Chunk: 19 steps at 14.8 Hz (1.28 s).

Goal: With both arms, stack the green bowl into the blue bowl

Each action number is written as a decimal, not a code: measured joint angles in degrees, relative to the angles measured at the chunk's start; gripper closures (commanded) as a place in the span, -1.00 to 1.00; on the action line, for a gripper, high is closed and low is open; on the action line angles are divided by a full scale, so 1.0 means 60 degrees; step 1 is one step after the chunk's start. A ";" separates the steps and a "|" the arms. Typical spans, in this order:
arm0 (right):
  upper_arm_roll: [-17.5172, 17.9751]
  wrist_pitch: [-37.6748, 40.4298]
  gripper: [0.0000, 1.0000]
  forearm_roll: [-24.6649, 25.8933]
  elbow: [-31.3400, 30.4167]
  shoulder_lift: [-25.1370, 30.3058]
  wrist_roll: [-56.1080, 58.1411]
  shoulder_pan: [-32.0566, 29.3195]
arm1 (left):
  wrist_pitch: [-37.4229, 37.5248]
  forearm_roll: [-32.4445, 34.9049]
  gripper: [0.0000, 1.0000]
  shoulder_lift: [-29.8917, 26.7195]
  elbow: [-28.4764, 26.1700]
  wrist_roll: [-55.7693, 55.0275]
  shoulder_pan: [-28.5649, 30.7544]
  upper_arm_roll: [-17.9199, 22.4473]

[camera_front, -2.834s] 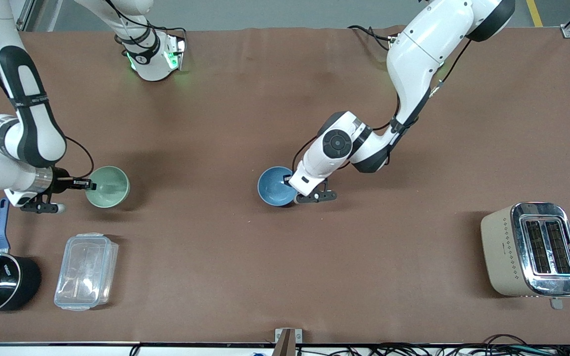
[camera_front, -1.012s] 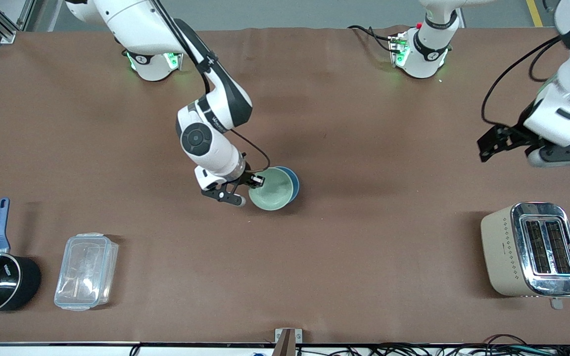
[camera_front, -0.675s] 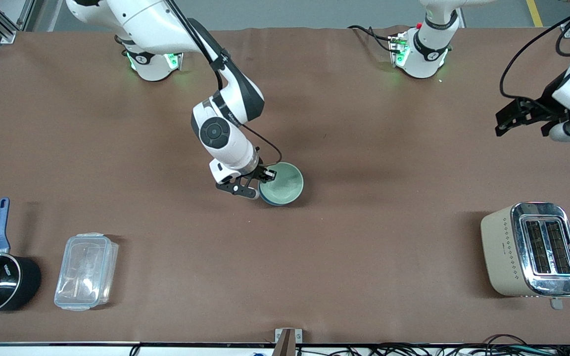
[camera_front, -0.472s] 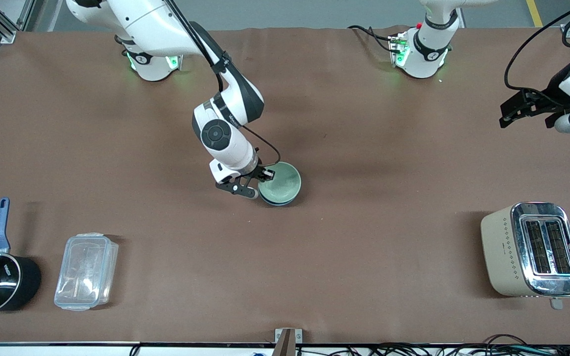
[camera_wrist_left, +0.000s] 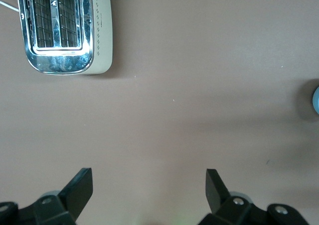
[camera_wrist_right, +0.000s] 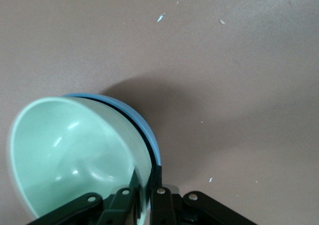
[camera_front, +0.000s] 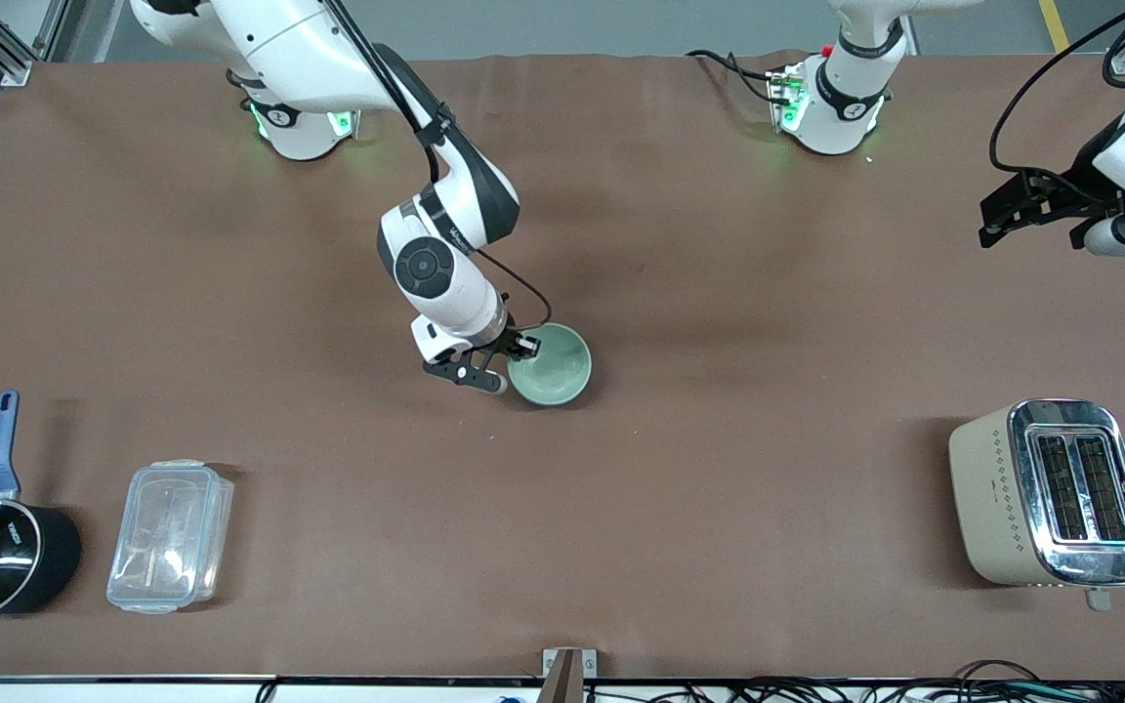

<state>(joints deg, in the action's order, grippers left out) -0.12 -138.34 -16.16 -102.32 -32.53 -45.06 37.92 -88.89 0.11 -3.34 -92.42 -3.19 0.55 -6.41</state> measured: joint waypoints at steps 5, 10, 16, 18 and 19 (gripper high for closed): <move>0.0007 0.0020 -0.72 0.0000 0.0004 0.0028 0.0000 0.0010 | 0.0000 0.0000 -1.00 -0.0005 0.0000 0.0000 -0.0007 -0.0044; -0.0677 0.1072 -0.67 0.0013 0.0149 0.0835 0.0155 -0.0043 | -0.0034 0.0000 -1.00 -0.0005 0.0017 0.0000 -0.0006 -0.0040; -0.3269 0.2419 -0.66 0.0335 0.0186 0.2416 0.2155 -0.0258 | -0.0208 0.0000 -1.00 0.0040 0.0045 0.0000 -0.0005 -0.0038; -0.3961 0.2924 -0.67 0.1132 0.0185 0.2754 0.2530 -0.0299 | -0.0227 0.0000 -1.00 0.0083 0.0045 0.0000 -0.0006 -0.0040; -0.4224 0.3117 -0.66 0.1504 0.0183 0.2901 0.2642 -0.0305 | -0.0251 0.0000 -1.00 0.0098 0.0045 0.0000 -0.0008 -0.0042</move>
<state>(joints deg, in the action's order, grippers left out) -25.47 -119.63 -7.13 -101.22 -15.12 -29.21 36.09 -90.40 0.11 -2.75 -92.15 -3.19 0.50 -6.66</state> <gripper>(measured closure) 0.163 0.000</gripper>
